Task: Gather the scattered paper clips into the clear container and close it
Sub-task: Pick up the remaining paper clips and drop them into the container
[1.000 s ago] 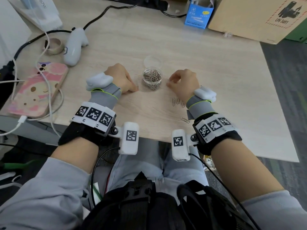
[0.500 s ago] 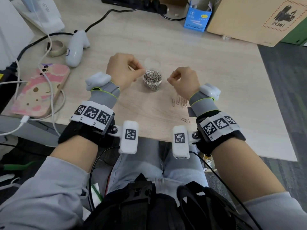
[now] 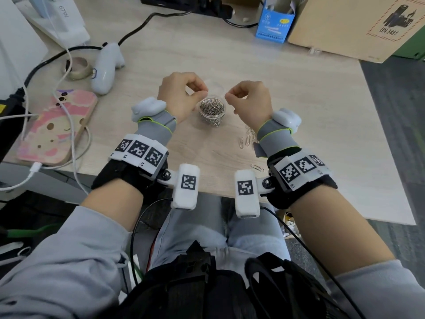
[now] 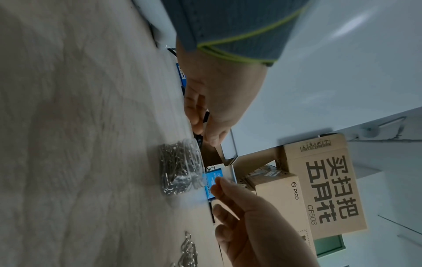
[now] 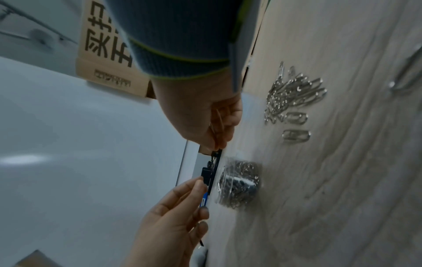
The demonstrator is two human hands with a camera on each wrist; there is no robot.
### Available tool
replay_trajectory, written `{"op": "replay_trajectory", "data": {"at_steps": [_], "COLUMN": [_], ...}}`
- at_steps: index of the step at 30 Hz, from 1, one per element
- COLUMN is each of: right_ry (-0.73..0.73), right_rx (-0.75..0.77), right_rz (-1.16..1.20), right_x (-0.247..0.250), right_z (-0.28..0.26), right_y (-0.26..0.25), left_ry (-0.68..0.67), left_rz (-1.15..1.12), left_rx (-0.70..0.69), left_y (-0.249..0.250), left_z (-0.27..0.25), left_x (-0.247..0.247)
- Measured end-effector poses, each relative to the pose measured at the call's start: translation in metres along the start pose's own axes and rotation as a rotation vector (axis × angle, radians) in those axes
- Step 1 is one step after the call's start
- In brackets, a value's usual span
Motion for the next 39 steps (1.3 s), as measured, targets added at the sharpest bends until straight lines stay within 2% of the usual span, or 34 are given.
{"op": "replay_trajectory", "data": {"at_steps": [7, 9, 11, 14, 17, 21, 23, 25, 30, 35, 39], "right_ry": [0.125, 0.143, 0.119, 0.008, -0.067, -0.123, -0.133, -0.12, -0.037, -0.071, -0.098], "right_rx": [-0.024, -0.044, -0.116, -0.2, -0.134, 0.001, 0.025, 0.006, -0.017, -0.072, -0.047], "right_rz": [-0.057, -0.092, -0.165, -0.223, -0.179, -0.12, -0.083, -0.029, -0.035, -0.164, -0.19], "right_x": [0.035, 0.048, 0.061, 0.073, 0.074, 0.08, 0.08, 0.082, 0.082, 0.084, 0.082], "right_z": [-0.005, -0.009, -0.014, -0.021, -0.034, -0.05, -0.055, -0.058, -0.062, -0.059, -0.054], "right_y": [0.016, 0.023, 0.033, 0.05, 0.055, 0.06, 0.06, 0.059, 0.059, 0.061, 0.062], "left_ry": [-0.051, -0.111, -0.226, -0.437, -0.534, -0.694, -0.73, -0.723, -0.516, -0.488, -0.438], "left_rz": [-0.101, -0.108, -0.026, 0.145, 0.337, 0.567, 0.648, 0.666, 0.616, 0.437, 0.378], "left_rx": [-0.127, -0.185, -0.281, -0.384, -0.445, -0.425, -0.424, -0.42, -0.409, -0.328, -0.301], "left_y": [0.027, 0.038, 0.05, 0.065, 0.073, 0.08, 0.076, 0.073, 0.074, 0.078, 0.079], "left_z": [-0.003, -0.005, -0.01, -0.02, -0.028, -0.034, -0.036, -0.04, -0.039, -0.026, -0.02], "left_x": [-0.004, -0.01, -0.019, -0.037, -0.052, -0.069, -0.075, -0.08, -0.081, -0.077, -0.076]}}
Point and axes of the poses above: each hand's wrist, its own z-axis towards the middle knuckle, its own x-axis out of the back of the hand, y = z × x, the point moved 1 cm from there along z, towards the middle knuckle, and after that the axes turned 14 degrees about z, right-handed, at the moved point
